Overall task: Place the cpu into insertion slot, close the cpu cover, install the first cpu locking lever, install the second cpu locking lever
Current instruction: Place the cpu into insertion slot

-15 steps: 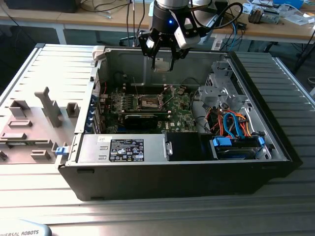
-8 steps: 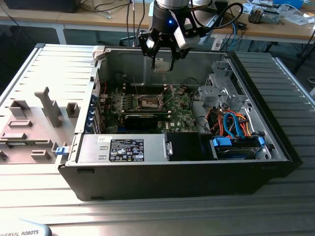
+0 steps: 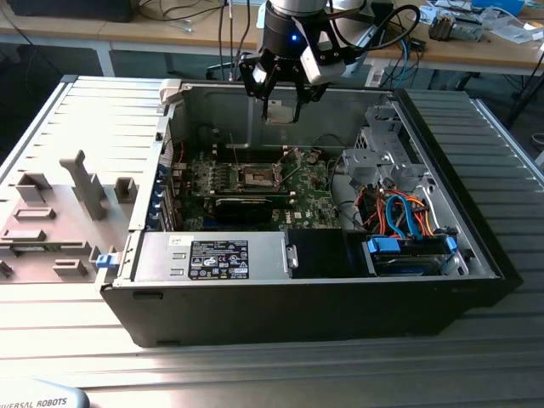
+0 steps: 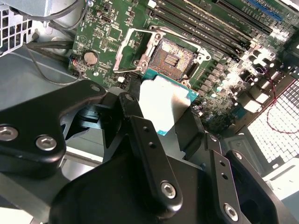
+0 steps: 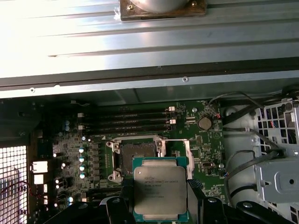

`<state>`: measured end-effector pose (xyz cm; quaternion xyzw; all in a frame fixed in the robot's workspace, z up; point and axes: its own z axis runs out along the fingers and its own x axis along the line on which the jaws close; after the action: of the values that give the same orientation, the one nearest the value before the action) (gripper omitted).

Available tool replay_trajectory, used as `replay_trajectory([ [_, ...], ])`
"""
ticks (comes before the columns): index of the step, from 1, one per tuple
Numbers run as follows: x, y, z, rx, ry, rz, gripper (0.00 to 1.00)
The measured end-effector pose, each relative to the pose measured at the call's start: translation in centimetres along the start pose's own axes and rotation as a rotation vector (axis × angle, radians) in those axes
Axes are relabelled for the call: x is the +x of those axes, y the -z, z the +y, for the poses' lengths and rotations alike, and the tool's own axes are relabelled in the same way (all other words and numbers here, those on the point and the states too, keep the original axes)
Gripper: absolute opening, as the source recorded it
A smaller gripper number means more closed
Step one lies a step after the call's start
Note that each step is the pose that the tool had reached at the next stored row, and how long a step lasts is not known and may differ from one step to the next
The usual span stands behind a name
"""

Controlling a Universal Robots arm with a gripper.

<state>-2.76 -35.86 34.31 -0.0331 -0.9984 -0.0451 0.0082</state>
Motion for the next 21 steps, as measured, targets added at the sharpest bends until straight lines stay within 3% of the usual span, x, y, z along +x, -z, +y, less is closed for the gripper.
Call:
replay_trajectory([
  [21,0.00,0.00,0.00,-0.0002,-0.010,-0.0009,0.54],
])
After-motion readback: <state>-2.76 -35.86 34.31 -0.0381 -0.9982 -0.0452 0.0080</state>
